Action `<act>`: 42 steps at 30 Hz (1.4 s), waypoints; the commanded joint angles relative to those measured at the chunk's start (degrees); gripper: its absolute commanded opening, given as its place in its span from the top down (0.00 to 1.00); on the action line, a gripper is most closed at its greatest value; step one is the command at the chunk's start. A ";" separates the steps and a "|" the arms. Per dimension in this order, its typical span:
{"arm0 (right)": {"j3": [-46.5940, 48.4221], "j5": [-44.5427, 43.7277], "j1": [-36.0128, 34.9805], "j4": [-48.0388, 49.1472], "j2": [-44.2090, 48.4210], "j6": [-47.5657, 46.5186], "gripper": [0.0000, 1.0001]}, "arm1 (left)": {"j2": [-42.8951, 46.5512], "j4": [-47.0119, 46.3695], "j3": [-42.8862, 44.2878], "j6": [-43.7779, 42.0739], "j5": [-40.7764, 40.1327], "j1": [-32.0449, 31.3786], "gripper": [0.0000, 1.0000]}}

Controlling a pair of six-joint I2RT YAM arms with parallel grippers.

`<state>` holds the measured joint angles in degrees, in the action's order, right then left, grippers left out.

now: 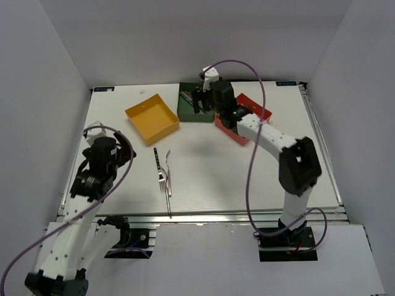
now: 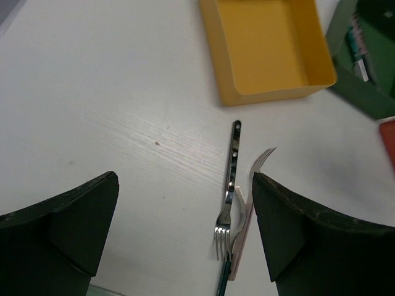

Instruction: Sort the eating utensils into containers

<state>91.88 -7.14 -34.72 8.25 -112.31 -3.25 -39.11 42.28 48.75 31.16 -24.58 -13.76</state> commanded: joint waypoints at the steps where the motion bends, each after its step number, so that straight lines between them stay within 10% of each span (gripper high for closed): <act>1: -5.09 -12.89 -4.48 -9.09 14.82 10.24 0.11 | -8.33 2.54 3.10 2.58 0.92 -0.39 0.02; 8: -32.86 -6.14 -8.77 -18.35 41.17 29.95 0.11 | -31.17 -4.99 3.11 8.83 9.18 -3.29 0.06; 15: -40.01 -3.94 -12.91 -22.31 51.30 30.93 0.14 | -36.99 -14.41 1.78 10.32 12.36 -4.17 0.20; 42: -46.79 -2.71 -14.85 -23.63 58.26 33.04 0.17 | -55.55 -19.17 1.43 12.17 7.00 -9.97 0.83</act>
<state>45.08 -10.13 -49.01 -17.04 -53.93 29.28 -94.63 22.26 51.16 42.59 -17.78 -22.39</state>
